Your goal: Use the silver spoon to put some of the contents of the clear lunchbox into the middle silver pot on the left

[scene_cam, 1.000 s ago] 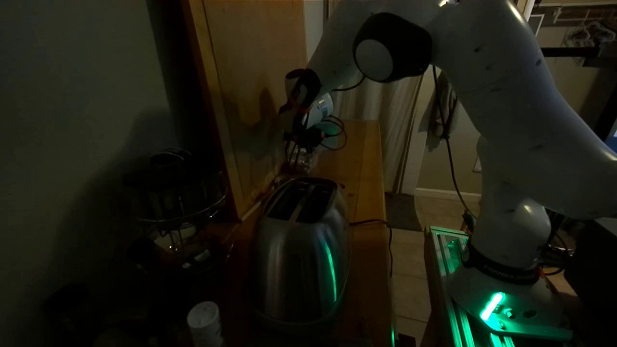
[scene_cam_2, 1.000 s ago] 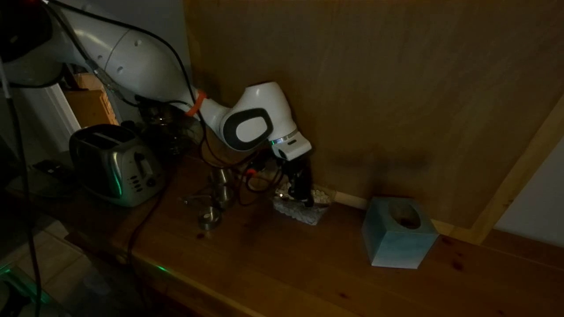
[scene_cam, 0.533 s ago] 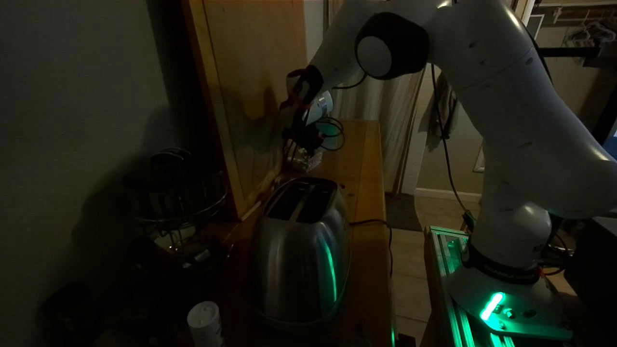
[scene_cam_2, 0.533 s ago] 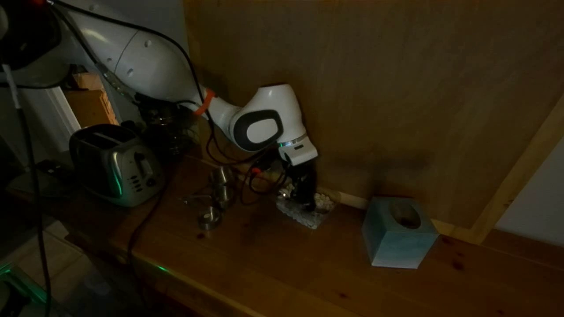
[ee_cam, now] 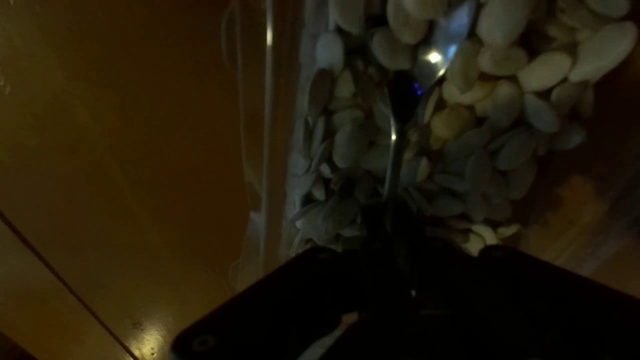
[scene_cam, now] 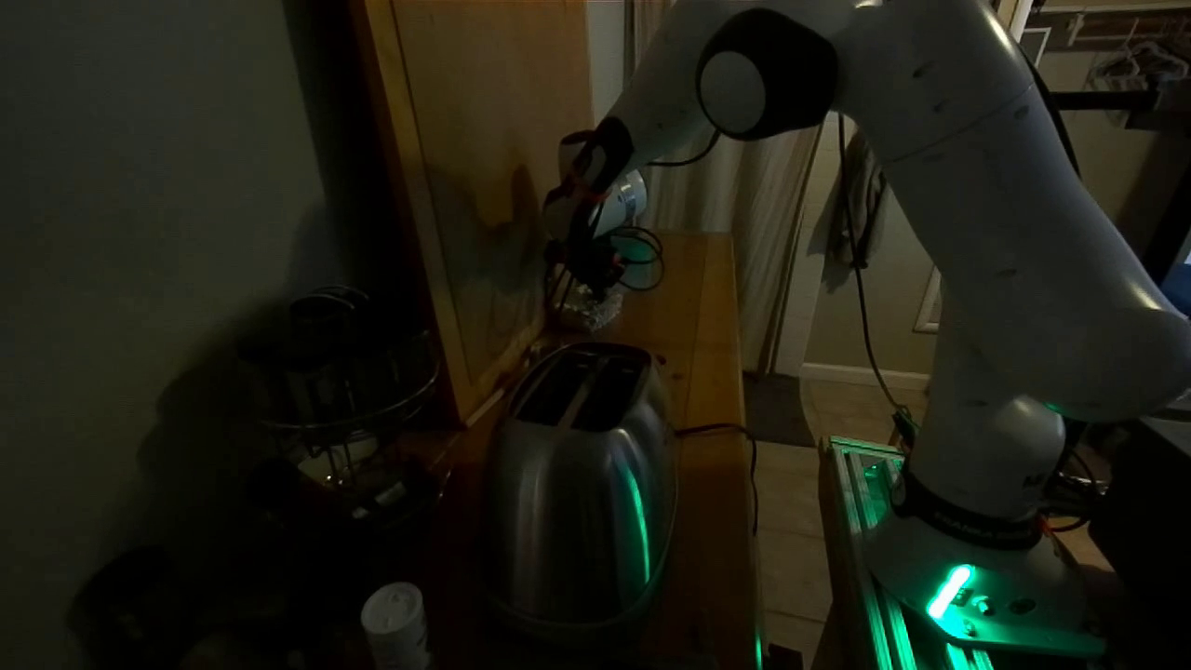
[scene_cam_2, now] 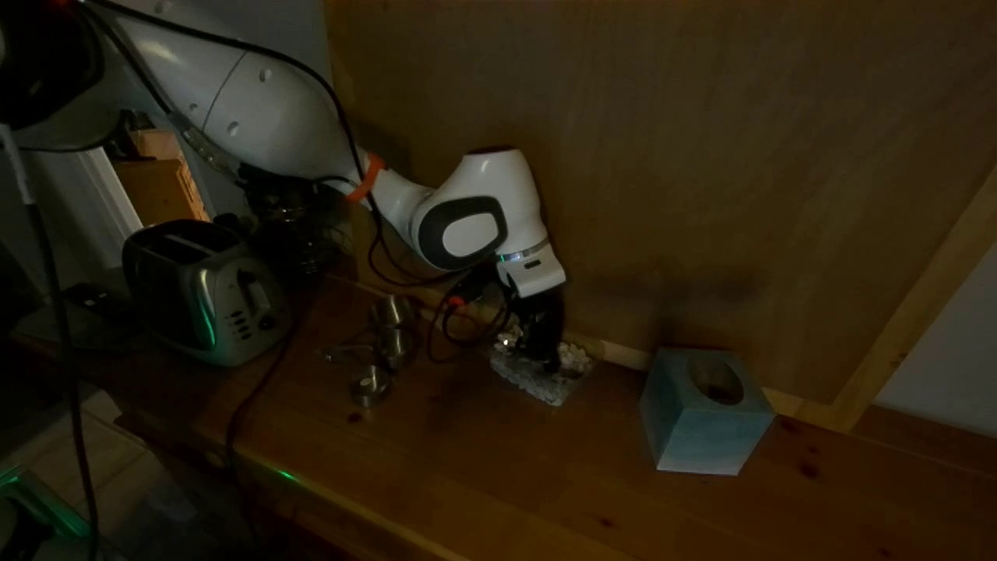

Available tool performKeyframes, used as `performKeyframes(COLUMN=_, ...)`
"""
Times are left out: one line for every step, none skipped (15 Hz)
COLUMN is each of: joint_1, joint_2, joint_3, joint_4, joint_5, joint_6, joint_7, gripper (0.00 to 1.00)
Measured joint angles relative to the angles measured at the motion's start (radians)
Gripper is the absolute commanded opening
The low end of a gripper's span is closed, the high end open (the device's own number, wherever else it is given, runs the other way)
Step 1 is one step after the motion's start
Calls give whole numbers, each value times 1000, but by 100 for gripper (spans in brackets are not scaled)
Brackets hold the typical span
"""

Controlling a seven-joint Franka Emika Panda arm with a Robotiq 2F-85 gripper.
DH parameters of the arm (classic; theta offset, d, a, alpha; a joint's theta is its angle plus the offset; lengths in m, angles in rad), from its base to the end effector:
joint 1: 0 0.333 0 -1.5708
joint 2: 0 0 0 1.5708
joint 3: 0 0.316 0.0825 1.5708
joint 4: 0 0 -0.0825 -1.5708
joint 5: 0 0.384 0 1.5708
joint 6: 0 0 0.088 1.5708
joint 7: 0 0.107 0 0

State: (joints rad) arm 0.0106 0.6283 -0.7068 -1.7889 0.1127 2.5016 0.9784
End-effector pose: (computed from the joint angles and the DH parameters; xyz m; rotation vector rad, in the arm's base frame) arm 0.5506 -0.3921 0.2945 1.9705 -2.0578 0.3989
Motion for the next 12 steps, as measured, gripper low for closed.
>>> performKeyframes(joint_1=-9, joint_2=-4, joint_3=9, joint_4=0, joint_5=0, joint_6=7, joint_7=7, gripper=2)
performKeyframes(joint_1=-19, joint_2=-6, joint_3=19, joint_4=0, joint_5=0, joint_6=18, joint_7=11, gripper=2)
performKeyframes(joint_1=-29, joint_2=-7, joint_3=29, joint_4=0, joint_5=0, joint_6=32, joint_7=12, gripper=2)
performKeyframes(joint_1=-38, joint_2=-8, joint_3=38, joint_4=0, joint_5=0, joint_6=50, joint_7=12, gripper=2)
performKeyframes(joint_1=-47, joint_2=-8, joint_3=46, joint_4=0, joint_5=0, joint_6=66, joint_7=13, gripper=2)
performKeyframes(joint_1=-55, joint_2=-8, joint_3=54, joint_4=0, joint_5=0, joint_6=81, joint_7=15, gripper=2)
performKeyframes(joint_1=-63, joint_2=-8, joint_3=61, joint_4=0, joint_5=0, joint_6=92, joint_7=17, gripper=2)
performKeyframes(joint_1=-70, joint_2=-8, joint_3=67, joint_4=0, joint_5=0, joint_6=102, joint_7=20, gripper=2)
performKeyframes(joint_1=-75, joint_2=-8, joint_3=73, joint_4=0, joint_5=0, joint_6=113, joint_7=22, gripper=2)
performKeyframes(joint_1=-80, joint_2=-8, joint_3=78, joint_4=0, joint_5=0, joint_6=125, joint_7=25, gripper=2)
performKeyframes(joint_1=-83, joint_2=-8, joint_3=81, joint_4=0, joint_5=0, joint_6=139, joint_7=26, gripper=2)
performKeyframes(joint_1=-85, joint_2=-8, joint_3=82, joint_4=-1, joint_5=0, joint_6=158, joint_7=26, gripper=2)
